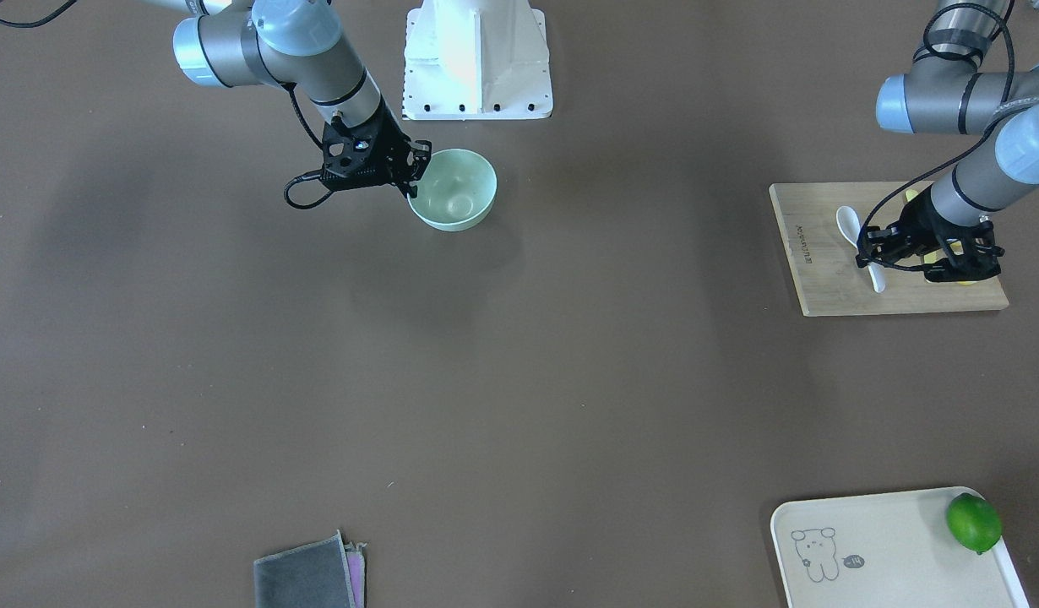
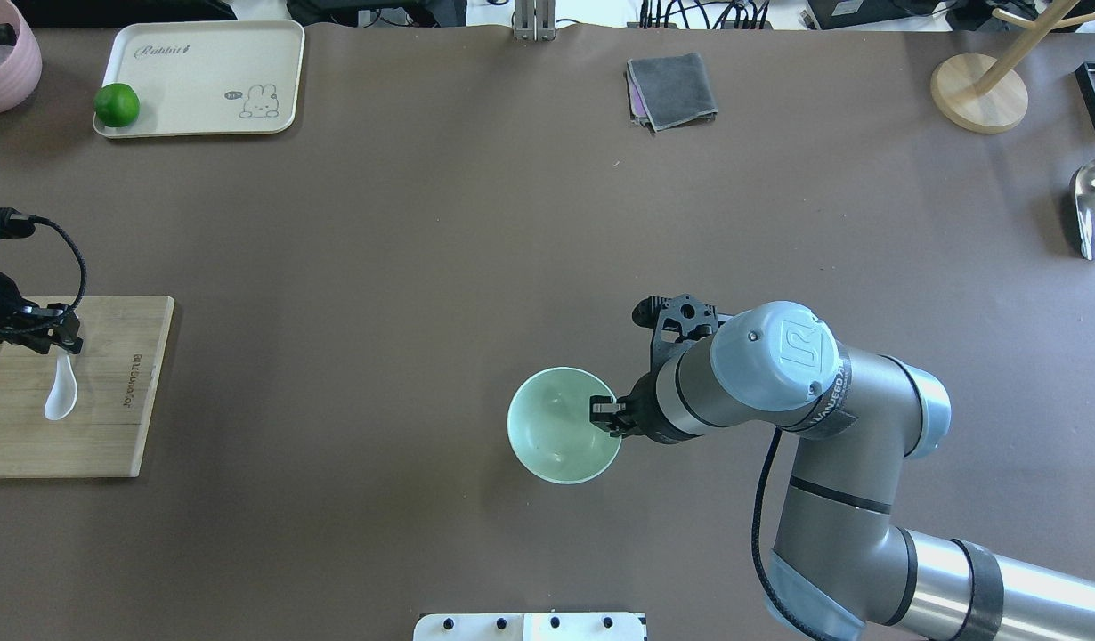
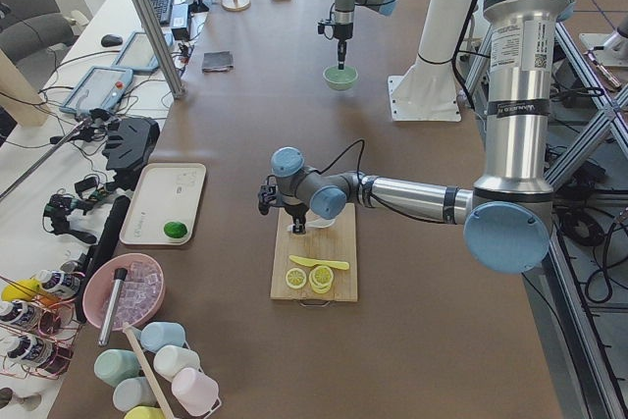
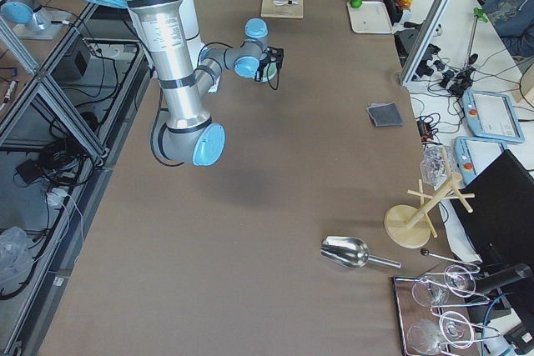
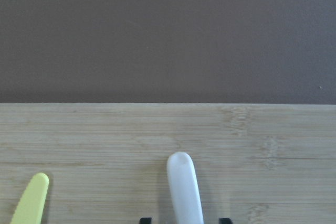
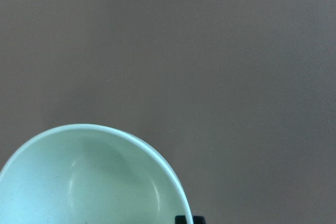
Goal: Place spoon in bowl
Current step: 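Close the left gripper on the white spoon handle on the cutting board, then lift the spoon toward the bowl with left gripper while right releases bowl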
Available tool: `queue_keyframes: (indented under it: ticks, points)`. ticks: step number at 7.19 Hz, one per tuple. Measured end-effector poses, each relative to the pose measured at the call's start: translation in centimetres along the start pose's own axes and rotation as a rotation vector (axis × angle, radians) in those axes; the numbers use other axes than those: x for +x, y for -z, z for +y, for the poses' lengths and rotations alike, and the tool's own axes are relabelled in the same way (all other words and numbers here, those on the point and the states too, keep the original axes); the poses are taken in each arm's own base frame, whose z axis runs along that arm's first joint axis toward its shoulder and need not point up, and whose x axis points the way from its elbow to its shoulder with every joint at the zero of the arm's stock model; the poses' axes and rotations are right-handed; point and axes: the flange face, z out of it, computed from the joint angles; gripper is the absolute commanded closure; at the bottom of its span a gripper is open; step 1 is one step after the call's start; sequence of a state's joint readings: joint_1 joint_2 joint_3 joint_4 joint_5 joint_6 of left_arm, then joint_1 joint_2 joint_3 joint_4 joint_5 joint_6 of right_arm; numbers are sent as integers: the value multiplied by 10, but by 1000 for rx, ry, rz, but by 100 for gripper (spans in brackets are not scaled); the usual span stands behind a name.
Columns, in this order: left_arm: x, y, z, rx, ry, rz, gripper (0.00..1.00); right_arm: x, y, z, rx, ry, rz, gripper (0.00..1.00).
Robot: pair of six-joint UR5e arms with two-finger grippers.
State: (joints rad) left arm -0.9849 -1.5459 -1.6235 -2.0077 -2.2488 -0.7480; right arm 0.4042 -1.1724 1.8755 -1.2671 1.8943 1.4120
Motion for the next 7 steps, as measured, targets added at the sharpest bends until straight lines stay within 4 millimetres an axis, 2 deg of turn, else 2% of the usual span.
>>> queue_keyframes:
  ticks: [3, 4, 5, 6, 7]
  points:
    - [10, 1, 2, 23, 9, 29, 100, 0, -2, 0, 0, -1, 2, 100]
    - [15, 4, 2, 33, 2, 39, 100, -1, -2, 0, 1, 0, 1, 46]
    - [26, 14, 3, 48, -12, 56, 100, -1, -1, -1, 3, 0, 1, 0]
    - [45, 31, 4, 72, -17, 85, 100, -1, -1, -1, 13, 1, 2, 0]
    - [73, 53, 2, 97, 9, 130, 100, -1, -1, -2, 28, 1, 3, 0]
